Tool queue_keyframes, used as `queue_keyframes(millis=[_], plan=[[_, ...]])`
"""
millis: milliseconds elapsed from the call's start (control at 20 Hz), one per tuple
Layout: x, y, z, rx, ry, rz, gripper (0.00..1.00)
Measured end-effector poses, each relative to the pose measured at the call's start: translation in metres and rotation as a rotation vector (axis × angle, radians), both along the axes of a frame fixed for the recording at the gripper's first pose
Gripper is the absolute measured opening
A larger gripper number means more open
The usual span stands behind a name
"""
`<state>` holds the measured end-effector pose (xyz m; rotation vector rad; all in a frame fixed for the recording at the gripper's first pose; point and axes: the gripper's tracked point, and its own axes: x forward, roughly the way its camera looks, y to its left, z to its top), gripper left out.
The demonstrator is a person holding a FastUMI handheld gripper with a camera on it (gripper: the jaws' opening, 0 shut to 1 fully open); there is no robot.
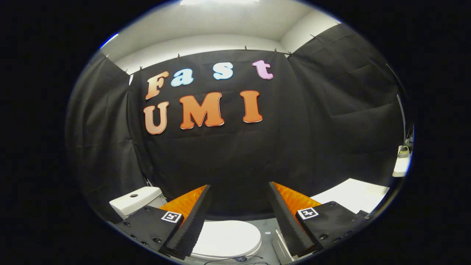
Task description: Open the toilet lid.
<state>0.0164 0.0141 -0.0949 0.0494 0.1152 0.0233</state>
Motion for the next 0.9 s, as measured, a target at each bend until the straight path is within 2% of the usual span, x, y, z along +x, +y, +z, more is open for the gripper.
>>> queue_keyframes(millis=[400, 600, 700, 900], plan=[[0.017, 0.009, -0.1, 0.054, 0.097, 0.007, 0.98], [0.019, 0.006, -0.156, 0.057, 0.187, -0.003, 0.99], [0.017, 0.0, -0.182, 0.11, 0.239, -0.027, 0.98], [0.014, -0.016, -0.212, 0.299, 0.28, -0.107, 0.99]])
